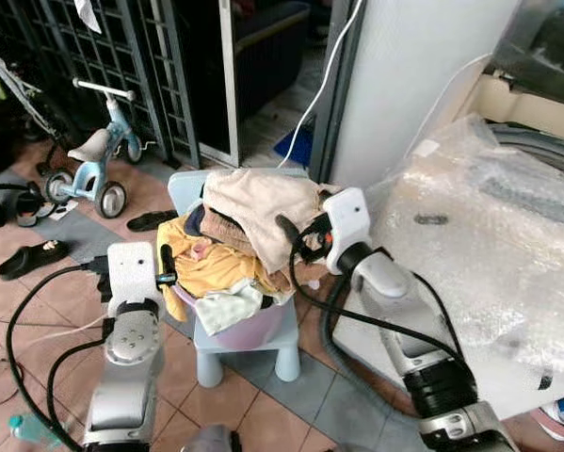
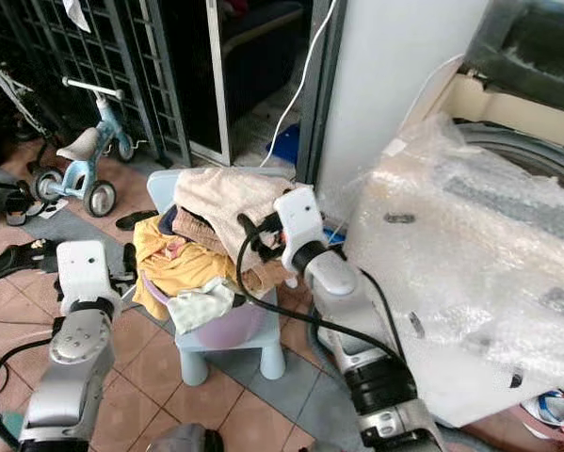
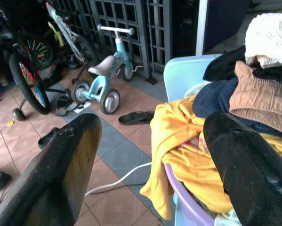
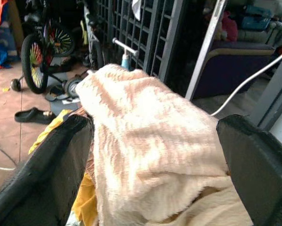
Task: Clothes washing
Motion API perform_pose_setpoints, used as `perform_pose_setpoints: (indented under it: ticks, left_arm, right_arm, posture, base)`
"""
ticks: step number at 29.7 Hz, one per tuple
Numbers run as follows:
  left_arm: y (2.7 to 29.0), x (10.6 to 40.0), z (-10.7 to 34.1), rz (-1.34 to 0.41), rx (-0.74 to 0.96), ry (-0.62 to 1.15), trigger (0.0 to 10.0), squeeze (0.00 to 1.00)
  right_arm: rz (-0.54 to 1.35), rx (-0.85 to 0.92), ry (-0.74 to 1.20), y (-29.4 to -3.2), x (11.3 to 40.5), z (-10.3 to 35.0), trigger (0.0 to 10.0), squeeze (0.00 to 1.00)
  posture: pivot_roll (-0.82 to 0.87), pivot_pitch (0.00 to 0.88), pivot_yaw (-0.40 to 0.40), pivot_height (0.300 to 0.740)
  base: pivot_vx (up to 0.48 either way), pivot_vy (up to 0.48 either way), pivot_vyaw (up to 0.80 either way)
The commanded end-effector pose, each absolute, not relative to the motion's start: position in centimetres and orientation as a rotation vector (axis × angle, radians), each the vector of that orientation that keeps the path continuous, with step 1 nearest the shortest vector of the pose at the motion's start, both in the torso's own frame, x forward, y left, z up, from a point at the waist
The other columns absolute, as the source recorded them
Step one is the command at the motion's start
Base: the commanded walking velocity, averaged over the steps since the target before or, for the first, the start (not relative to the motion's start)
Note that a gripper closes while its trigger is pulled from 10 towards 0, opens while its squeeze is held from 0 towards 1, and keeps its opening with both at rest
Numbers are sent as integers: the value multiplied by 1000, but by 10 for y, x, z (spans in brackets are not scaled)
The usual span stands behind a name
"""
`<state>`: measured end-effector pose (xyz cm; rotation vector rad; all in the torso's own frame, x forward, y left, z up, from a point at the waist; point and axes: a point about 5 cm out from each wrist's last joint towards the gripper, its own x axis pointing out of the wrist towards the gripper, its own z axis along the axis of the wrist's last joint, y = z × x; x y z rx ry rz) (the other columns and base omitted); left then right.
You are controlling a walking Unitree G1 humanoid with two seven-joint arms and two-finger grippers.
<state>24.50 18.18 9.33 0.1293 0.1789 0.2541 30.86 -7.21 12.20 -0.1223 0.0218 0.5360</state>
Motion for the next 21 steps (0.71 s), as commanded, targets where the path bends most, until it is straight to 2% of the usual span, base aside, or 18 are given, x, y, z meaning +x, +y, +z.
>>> perform_pose_setpoints:
  ticks: [1, 9, 13, 14, 21]
  left_arm:
    - [179, 241, 99, 228, 123, 170, 10000, 0]
    - [177, 225, 101, 239, 108, 191, 10000, 0]
    - [176, 220, 101, 243, 104, 202, 10000, 0]
    - [176, 220, 101, 244, 103, 204, 10000, 0]
    - [172, 221, 102, 246, 93, 207, 10000, 0]
  right_arm:
    - [501, -133, 23, -71, 313, 119, 10000, 0]
    - [350, -100, 158, -62, 341, 104, 10000, 0]
    - [338, -71, 186, -55, 349, 103, 9922, 0]
    - [327, -45, 218, -52, 350, 101, 0, 0]
    - [290, 39, 366, -42, 349, 83, 0, 0]
  posture:
    - [113, 35, -55, 740]
    - [145, 77, -84, 740]
    - [146, 82, -89, 740]
    - [144, 84, -92, 740]
    - [140, 81, -103, 740]
  base:
    - [0, 0, 0]
    - [0, 0, 0]
    - [0, 0, 0]
    - [0, 0, 0]
    - [0, 0, 0]
